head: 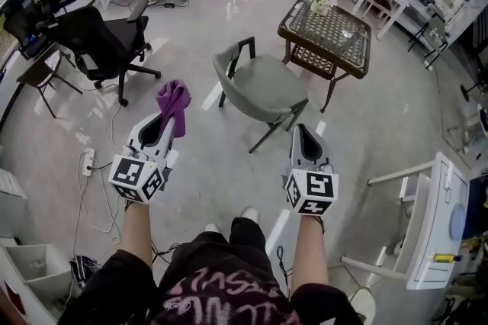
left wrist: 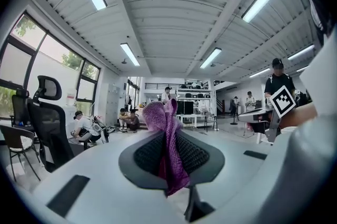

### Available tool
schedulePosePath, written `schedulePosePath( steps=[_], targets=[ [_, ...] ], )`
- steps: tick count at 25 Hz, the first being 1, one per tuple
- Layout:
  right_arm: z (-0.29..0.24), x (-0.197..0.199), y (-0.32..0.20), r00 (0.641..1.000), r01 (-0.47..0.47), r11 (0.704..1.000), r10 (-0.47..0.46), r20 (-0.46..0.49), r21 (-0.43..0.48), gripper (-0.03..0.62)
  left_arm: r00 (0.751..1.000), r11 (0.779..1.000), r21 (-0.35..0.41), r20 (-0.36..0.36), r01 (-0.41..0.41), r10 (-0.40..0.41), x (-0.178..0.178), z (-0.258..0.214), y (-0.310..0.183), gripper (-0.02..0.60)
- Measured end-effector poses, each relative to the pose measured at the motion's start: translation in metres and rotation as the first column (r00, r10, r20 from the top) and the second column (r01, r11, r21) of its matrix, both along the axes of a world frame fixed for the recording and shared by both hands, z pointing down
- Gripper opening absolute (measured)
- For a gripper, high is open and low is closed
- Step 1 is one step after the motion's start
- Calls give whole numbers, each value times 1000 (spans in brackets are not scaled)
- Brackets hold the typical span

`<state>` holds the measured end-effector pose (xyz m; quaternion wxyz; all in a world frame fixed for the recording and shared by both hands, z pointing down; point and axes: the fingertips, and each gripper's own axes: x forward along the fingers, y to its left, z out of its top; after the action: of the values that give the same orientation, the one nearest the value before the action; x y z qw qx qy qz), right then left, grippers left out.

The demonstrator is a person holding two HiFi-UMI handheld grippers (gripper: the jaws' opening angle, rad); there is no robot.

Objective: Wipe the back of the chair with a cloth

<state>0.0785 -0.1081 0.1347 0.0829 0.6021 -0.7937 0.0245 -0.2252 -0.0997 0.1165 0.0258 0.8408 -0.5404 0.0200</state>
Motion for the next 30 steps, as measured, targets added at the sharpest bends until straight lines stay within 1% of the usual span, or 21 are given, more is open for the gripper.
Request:
schedulePosePath(
  steps=[5,9,16,20,26,30],
  targets=[
    [16,7,-31,1000,-15,1000,15,-9,-7,28,1000,1000,-14,2,-14,14,6,22,-31,71],
    [32,17,-58,1000,-20,1000,20,6,-1,28,1000,1000,-21,2,-12,12,17,42,-58,71],
    [75,33,-100,1000,-4,1000,4,8,-23,28,1000,999,-33,-8,11,-11,35,83,-97,71],
    [109,35,-120,1000,-1,1000,1,5,-27,28,1000,999,-30,4,11,-11,38,115,-116,71],
    [170,39,-146,1000,1,999,0,25,-40,28,999,999,-15,19,39,-39,38,173,-144,71],
    [209,44,-165,999,-1,1000,2,38,-28,28,997,997,5,-6,77,-77,31,210,-162,71]
  ],
)
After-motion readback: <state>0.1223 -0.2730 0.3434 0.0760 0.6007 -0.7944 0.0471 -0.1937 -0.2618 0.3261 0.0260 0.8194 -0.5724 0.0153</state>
